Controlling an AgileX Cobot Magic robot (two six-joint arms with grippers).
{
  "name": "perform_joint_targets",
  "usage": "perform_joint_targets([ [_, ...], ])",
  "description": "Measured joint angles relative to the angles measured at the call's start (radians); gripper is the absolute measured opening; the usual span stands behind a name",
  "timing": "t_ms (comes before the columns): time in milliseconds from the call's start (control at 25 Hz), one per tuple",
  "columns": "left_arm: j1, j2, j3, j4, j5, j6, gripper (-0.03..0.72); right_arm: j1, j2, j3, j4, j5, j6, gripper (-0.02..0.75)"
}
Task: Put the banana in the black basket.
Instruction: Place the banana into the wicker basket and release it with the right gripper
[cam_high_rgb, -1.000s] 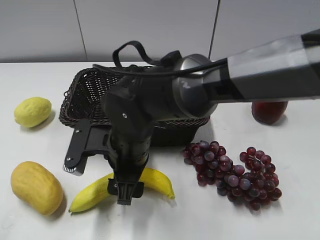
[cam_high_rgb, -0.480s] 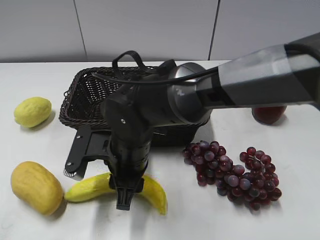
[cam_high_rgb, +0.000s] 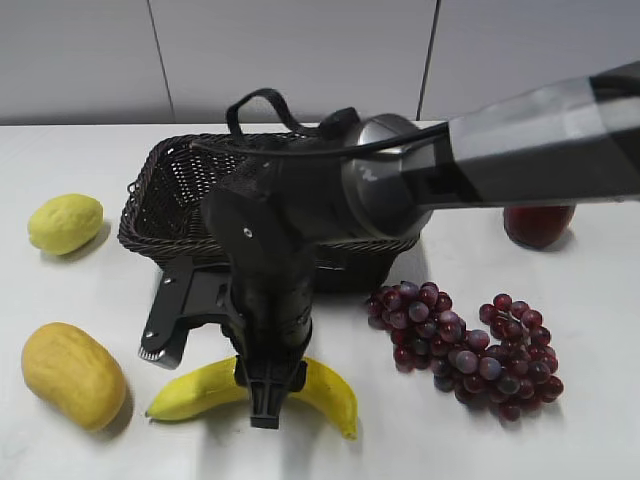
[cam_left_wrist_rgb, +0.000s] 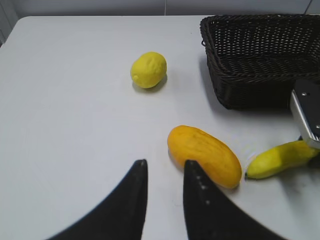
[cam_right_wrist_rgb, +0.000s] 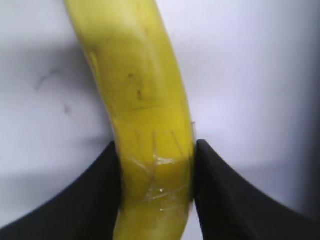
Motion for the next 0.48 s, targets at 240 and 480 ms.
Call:
perform_joint_targets([
  [240, 0.000, 0.000, 0.000, 0.000, 0.000, 0.000, 0.242, 0.000, -0.112, 0.000, 0.003, 0.099, -0.002, 0.349],
  [480, 0.000, 0.000, 0.000, 0.000, 0.000, 0.000, 0.242, -0.003, -0.244, -0.015, -0.052, 0.127, 0.022, 0.349],
])
